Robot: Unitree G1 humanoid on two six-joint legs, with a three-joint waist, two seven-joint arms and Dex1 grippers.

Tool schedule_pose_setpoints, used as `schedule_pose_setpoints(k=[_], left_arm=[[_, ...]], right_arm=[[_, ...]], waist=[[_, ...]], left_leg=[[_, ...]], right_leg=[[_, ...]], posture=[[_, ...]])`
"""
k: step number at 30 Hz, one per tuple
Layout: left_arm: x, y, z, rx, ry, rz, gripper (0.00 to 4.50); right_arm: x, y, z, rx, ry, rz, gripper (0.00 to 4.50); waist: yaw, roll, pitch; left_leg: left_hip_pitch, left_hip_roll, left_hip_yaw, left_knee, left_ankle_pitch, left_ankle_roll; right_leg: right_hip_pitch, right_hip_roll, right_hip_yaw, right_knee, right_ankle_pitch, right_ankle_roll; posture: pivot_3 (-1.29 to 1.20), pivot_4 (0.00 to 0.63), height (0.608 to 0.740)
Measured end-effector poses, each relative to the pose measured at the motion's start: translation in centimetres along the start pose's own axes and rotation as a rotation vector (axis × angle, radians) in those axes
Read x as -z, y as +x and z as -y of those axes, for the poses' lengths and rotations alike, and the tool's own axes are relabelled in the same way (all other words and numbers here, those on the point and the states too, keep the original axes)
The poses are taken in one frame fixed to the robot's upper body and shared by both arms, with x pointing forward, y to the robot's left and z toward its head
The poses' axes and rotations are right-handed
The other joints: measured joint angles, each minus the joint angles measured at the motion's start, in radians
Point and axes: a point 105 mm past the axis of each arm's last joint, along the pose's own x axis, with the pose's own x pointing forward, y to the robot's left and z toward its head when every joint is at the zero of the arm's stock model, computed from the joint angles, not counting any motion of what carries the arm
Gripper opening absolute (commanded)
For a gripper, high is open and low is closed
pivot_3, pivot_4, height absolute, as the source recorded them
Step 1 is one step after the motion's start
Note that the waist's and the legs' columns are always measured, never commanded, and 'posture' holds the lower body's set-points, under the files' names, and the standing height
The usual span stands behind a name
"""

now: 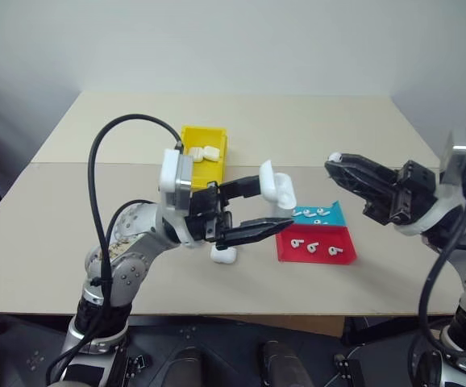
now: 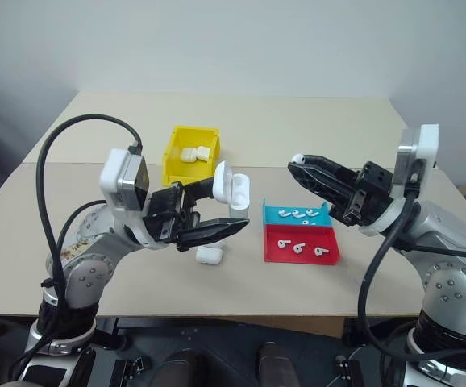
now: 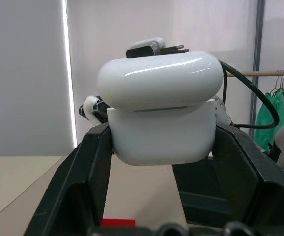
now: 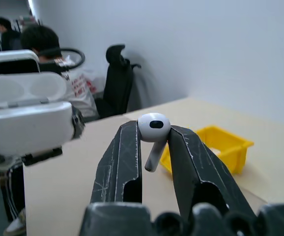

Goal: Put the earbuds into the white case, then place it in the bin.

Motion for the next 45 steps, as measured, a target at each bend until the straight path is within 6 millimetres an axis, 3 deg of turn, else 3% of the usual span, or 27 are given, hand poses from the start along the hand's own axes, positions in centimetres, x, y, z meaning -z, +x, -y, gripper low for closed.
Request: schedule_pose_setpoints(k=[5, 12, 25, 36, 37, 45], left_arm=[[0.1, 0.1, -0.2, 0.021, -0.021, 0.004, 2.78], [0.1, 0.3, -0.2, 0.053, -0.017, -0.002, 2.78], [0.4, 0.2, -0.5, 0.03, 0.001, -0.011, 2.78], [0.5, 0.1, -0.5, 0.034, 0.01, -0.019, 2.78], [0.5, 0.1, -0.5, 0.035, 0.01, -0.018, 2.78], [0.6, 0.2, -0.5, 0.028, 0.015, -0.022, 2.78]], right_arm=[[-1.3, 1.7, -1.9, -0.063, 0.017, 0.073, 0.62], [-1.1, 3.3, -4.2, -0.152, 0.054, 0.092, 0.62], [-0.1, 3.8, -4.6, -0.186, 0.048, 0.019, 0.62], [0.2, 3.8, -3.5, -0.137, 0.009, 0.007, 4.28], [0.1, 3.8, -3.5, -0.14, 0.006, 0.007, 4.47], [0.1, 3.6, -3.6, -0.152, -0.003, -0.001, 4.47]], waist=[[0.0, 0.0, 0.0], [0.001, 0.0, 0.0], [0.002, 0.0, 0.0], [0.003, 0.0, 0.0], [0.003, 0.0, 0.0], [0.003, 0.0, 0.0]], left_leg=[[-0.001, 0.0, 0.0, 0.0, 0.0, 0.0], [-0.001, 0.0, 0.0, 0.0, 0.0, 0.0], [-0.001, 0.0, 0.0, 0.0, 0.0, 0.0], [-0.002, 0.0, 0.0, 0.0, 0.0, 0.0], [-0.002, 0.0, 0.0, 0.0, 0.0, 0.0], [-0.001, 0.0, 0.0, -0.001, 0.0, 0.0]], right_leg=[[0.0, 0.0, 0.0, 0.0, 0.0, 0.0], [0.0, -0.001, 0.0, -0.001, 0.0, 0.0], [0.0, 0.0, 0.0, -0.001, 0.0, 0.0], [-0.001, -0.001, 0.0, -0.002, 0.0, 0.0], [-0.001, -0.001, 0.0, -0.002, 0.0, 0.0], [-0.001, -0.001, 0.0, -0.002, 0.0, 0.0]], posture=[[0.0, 0.15, 0.74], [0.0, 0.15, 0.74], [0.0, 0.15, 0.74], [0.0, 0.15, 0.74], [0.0, 0.15, 0.74], [0.0, 0.15, 0.74]])
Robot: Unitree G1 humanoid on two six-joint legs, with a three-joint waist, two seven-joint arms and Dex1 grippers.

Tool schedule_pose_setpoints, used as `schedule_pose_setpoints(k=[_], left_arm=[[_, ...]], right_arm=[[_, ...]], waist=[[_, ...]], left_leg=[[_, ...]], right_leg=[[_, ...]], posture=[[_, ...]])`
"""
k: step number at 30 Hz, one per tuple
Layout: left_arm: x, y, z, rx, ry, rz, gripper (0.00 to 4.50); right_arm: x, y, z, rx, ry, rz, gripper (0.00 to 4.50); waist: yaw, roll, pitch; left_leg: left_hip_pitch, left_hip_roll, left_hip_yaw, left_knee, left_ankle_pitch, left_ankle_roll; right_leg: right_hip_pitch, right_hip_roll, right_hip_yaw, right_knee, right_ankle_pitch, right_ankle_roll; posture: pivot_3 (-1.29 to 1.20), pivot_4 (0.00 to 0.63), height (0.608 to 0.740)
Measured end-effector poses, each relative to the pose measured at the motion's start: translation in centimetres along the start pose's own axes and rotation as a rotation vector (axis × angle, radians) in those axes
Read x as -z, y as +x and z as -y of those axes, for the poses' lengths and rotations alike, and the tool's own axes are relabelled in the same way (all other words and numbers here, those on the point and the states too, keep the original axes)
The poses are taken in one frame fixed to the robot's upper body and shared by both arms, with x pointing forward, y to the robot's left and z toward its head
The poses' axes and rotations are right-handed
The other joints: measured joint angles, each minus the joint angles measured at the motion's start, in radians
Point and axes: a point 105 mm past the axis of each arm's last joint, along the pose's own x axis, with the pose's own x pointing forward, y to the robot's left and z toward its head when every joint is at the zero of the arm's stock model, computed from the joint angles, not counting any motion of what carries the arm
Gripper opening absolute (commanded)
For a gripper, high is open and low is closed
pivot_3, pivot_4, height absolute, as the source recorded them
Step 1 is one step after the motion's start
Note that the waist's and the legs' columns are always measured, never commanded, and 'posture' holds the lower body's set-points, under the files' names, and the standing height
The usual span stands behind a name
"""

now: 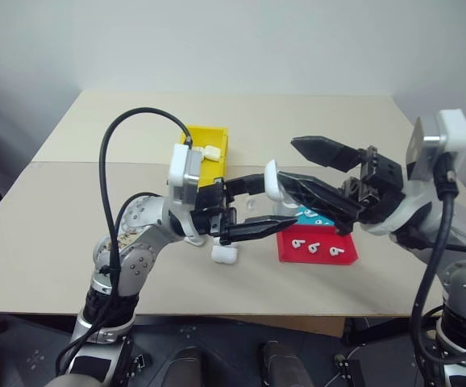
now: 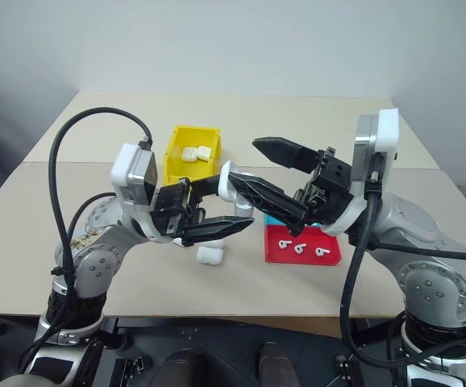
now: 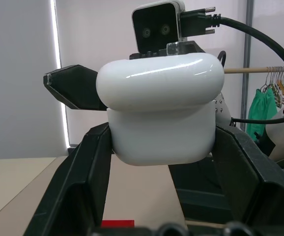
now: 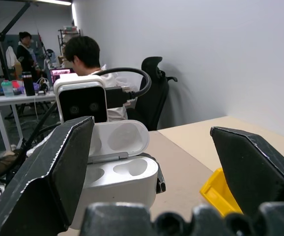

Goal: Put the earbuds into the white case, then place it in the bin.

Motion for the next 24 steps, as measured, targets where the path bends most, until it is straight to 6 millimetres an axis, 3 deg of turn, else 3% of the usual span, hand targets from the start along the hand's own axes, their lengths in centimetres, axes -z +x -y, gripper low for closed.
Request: schedule_pose_setpoints(k=[10, 15, 19, 22, 24], left_arm=[[-0.3, -2.6, -1.1, -0.113, 0.036, -0.053, 2.78], [0.1, -4.8, -1.3, -0.187, 0.038, -0.119, 2.78], [0.0, -5.3, -1.1, -0.178, 0.054, -0.132, 2.78], [0.1, -4.9, -0.8, -0.15, 0.056, -0.12, 2.78], [0.3, -4.4, -0.5, -0.127, 0.056, -0.105, 2.78]], right_arm=[[0.7, -2.3, 2.4, 0.105, -0.044, -0.164, 4.47], [3.8, -4.8, 5.1, 0.177, -0.196, -0.598, 4.47], [5.8, -5.8, 5.6, 0.056, -0.27, -0.842, 4.47], [7.8, -6.4, 5.4, -0.093, -0.303, -0.987, 3.92], [9.3, -6.8, 5.1, -0.182, -0.291, -1.05, 3.27]], waist=[[0.001, 0.0, 0.0], [-0.002, 0.0, 0.0], [-0.001, 0.001, 0.0], [0.001, 0.001, 0.0], [0.001, 0.001, 0.0]], left_leg=[[0.0, 0.0, 0.0, -0.001, 0.0, 0.0], [0.0, 0.001, 0.001, -0.002, 0.0, 0.0], [-0.001, 0.001, 0.002, -0.002, 0.0, 0.0], [-0.002, 0.001, 0.002, -0.002, 0.0, 0.001], [-0.003, 0.001, 0.002, -0.002, -0.001, 0.001]], right_leg=[[0.0, 0.0, 0.0, -0.001, 0.0, 0.0], [-0.001, -0.001, 0.0, -0.004, 0.0, 0.0], [-0.002, -0.001, -0.001, -0.005, 0.0, 0.0], [-0.001, -0.001, -0.002, -0.008, 0.0, 0.0], [-0.002, -0.001, -0.002, -0.009, 0.0, 0.0]], posture=[[0.0, 0.15, 0.74], [0.0, 0.15, 0.74], [0.0, 0.15, 0.74], [0.0, 0.15, 0.74], [0.0, 0.15, 0.74]])
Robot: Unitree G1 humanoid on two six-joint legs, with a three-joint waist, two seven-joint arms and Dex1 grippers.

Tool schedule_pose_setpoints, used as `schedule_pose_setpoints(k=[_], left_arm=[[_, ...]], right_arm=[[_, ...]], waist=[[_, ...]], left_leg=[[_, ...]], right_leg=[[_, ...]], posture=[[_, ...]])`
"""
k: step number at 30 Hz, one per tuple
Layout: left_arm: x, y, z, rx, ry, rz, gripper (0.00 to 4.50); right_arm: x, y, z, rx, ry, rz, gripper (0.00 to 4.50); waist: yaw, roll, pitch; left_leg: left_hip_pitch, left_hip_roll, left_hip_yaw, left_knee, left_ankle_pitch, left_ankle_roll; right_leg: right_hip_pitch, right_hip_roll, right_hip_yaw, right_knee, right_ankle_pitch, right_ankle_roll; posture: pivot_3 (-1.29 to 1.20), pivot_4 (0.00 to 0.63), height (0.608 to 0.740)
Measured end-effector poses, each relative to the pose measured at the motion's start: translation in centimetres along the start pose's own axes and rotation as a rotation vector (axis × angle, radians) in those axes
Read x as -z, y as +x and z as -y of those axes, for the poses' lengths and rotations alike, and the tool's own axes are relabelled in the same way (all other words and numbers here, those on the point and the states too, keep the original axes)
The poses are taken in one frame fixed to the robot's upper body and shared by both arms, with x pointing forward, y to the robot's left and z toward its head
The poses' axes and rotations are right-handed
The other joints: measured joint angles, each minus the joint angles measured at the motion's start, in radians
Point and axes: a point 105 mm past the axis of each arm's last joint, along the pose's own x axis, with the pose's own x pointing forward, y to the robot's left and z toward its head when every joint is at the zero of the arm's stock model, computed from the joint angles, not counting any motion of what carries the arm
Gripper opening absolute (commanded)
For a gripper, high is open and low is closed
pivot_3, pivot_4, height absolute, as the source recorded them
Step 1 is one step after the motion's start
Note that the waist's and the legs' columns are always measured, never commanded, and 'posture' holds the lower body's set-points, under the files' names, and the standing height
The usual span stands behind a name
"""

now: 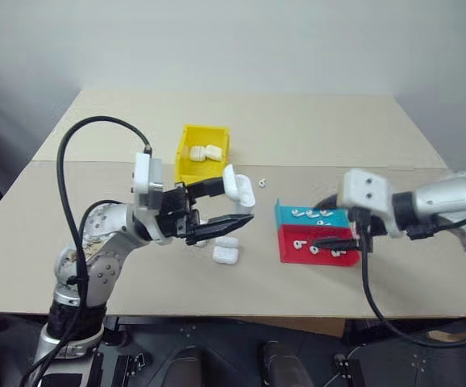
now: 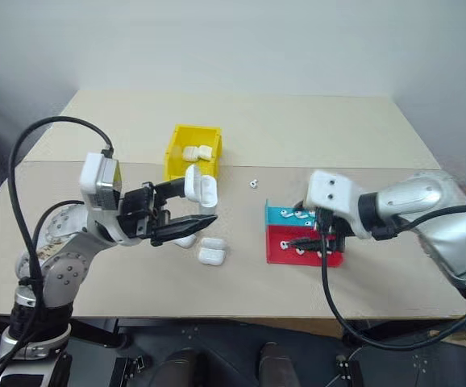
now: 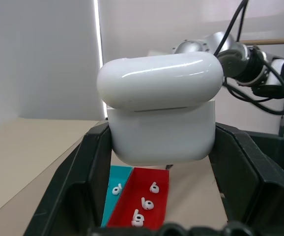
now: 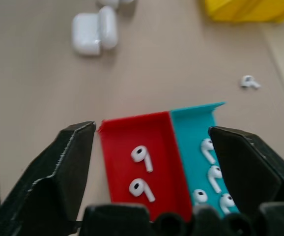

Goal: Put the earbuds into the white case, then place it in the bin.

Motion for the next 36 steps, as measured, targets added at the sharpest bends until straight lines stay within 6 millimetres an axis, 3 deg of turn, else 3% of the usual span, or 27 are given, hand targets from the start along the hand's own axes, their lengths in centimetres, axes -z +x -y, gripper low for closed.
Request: schedule_pose_setpoints(k=[6, 18, 22, 29, 36], left_arm=[[0.4, 1.1, 1.1, 0.059, 0.003, 0.009, 2.78], [0.2, 1.2, 1.3, 0.046, 0.022, 0.007, 2.78], [0.3, 1.2, 1.3, 0.036, 0.022, 0.007, 2.78], [0.3, 1.1, 1.3, 0.028, 0.022, 0.007, 2.78], [0.3, 1.2, 1.4, 0.031, 0.023, 0.006, 2.78]], right_arm=[[2.6, 3.8, 0.6, -0.082, -0.105, -0.168, 3.27], [4.3, 6.1, 1.5, -0.114, -0.17, -0.258, 3.27], [4.8, 6.3, 1.6, -0.118, -0.174, -0.285, 2.42], [5.0, 6.6, 1.6, -0.125, -0.198, -0.298, 0.03], [5.0, 6.3, 1.2, -0.113, -0.162, -0.266, 0.03]], waist=[[0.0, 0.0, 0.0], [0.001, 0.0, 0.0], [0.001, 0.0, 0.0], [0.001, 0.0, 0.0], [0.001, 0.0, 0.0]], left_leg=[[-0.001, 0.0, 0.0, 0.0, 0.0, 0.001], [-0.001, 0.0, 0.0, 0.0, 0.0, 0.001], [-0.001, 0.0, 0.0, 0.0, 0.0, 0.001], [0.0, -0.001, 0.0, 0.001, 0.0, 0.001], [0.001, -0.001, -0.001, 0.001, 0.0, 0.001]], right_leg=[[-0.002, 0.0, 0.0, 0.0, 0.0, 0.0], [-0.001, 0.0, -0.001, 0.0, 0.001, 0.0], [-0.001, 0.0, 0.0, 0.001, 0.001, 0.0], [0.0, 0.0, -0.001, 0.001, 0.001, 0.0], [0.001, 0.0, -0.001, 0.001, 0.001, 0.0]], posture=[[0.0, 0.15, 0.74], [0.0, 0.15, 0.74], [0.0, 0.15, 0.74], [0.0, 0.15, 0.74], [0.0, 0.15, 0.74]])
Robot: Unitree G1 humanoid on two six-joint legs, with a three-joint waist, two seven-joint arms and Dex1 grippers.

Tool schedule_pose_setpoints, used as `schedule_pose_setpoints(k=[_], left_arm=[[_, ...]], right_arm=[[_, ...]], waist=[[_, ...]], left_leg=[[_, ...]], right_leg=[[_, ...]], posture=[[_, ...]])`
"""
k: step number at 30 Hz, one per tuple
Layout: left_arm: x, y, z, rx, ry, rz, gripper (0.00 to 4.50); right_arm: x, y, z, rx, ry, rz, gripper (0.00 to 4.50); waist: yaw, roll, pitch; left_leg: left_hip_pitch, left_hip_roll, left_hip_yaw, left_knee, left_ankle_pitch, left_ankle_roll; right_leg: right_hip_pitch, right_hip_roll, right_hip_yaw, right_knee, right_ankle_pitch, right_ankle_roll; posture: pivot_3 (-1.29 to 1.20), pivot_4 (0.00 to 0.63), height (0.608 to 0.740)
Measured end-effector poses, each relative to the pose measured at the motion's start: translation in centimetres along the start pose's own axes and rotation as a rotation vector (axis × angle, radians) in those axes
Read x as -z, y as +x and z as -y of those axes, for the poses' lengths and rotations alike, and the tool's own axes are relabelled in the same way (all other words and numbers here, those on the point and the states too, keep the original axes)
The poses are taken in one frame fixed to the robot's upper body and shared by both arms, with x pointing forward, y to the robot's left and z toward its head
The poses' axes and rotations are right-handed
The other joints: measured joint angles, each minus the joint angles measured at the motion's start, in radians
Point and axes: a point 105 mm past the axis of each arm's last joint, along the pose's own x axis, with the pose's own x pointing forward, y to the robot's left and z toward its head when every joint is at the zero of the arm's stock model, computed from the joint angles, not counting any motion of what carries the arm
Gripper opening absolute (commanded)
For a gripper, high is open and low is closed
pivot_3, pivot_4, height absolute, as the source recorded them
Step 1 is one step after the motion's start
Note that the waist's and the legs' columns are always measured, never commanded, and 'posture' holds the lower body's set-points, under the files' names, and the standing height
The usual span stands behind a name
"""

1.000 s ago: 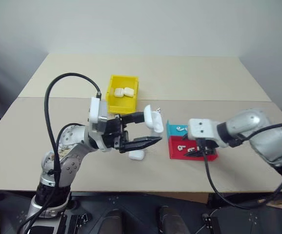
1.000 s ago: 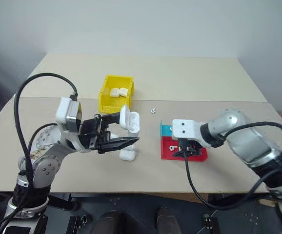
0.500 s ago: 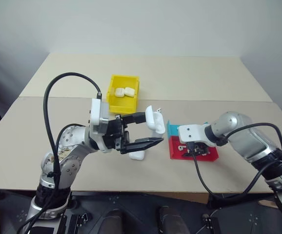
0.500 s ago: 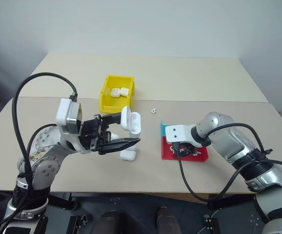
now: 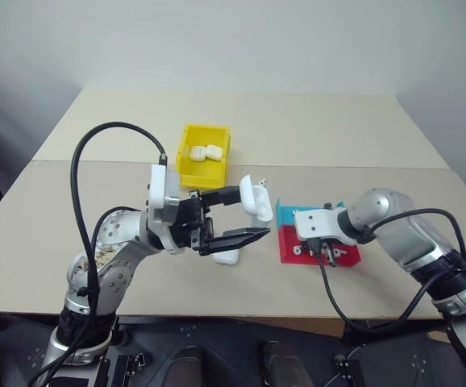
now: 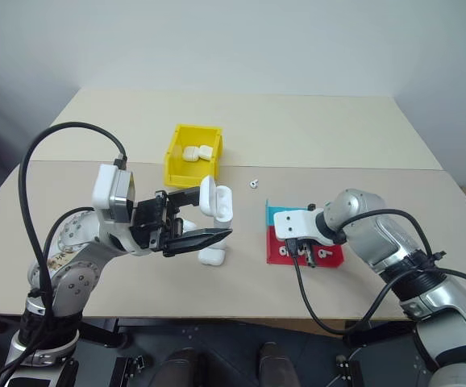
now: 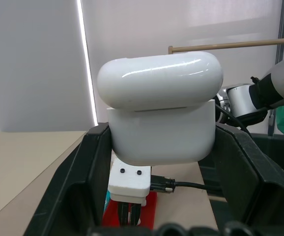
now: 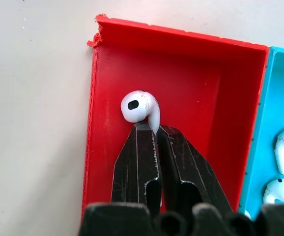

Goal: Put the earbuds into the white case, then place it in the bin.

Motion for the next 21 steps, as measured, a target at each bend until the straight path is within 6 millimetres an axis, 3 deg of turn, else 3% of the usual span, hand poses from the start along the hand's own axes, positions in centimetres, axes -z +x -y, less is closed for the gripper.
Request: schedule_pose_setpoints(k=[8, 14, 21], left_arm=[[-0.18, 0.12, -0.03, 0.017, 0.007, 0.001, 2.78], [-0.26, 0.17, 0.02, 0.025, 0.011, 0.002, 2.78], [-0.28, 0.18, 0.0, 0.022, 0.012, 0.003, 2.78]], right_arm=[[0.29, 0.03, 0.13, 0.042, 0.03, -0.035, 0.03], [0.42, 0.0, 0.22, 0.057, 0.038, -0.05, 1.83], [0.15, -0.02, -0.02, 0.029, 0.031, -0.025, 1.83]], waist=[[-0.001, 0.0, 0.0], [-0.001, 0.0, 0.0], [-0.001, 0.0, 0.0]], left_leg=[[0.001, 0.0, 0.0, 0.0, 0.0, 0.0], [0.002, 0.0, 0.0, 0.0, 0.0, 0.0], [0.002, 0.0, 0.0, 0.0, 0.0, 0.0]], right_leg=[[0.001, 0.0, 0.0, 0.001, 0.0, 0.0], [0.002, 0.0, 0.0, 0.001, 0.0, 0.0], [0.002, 0.0, 0.0, 0.001, 0.0, 0.0]], posture=[[0.0, 0.15, 0.74], [0.0, 0.15, 0.74], [0.0, 0.15, 0.74]])
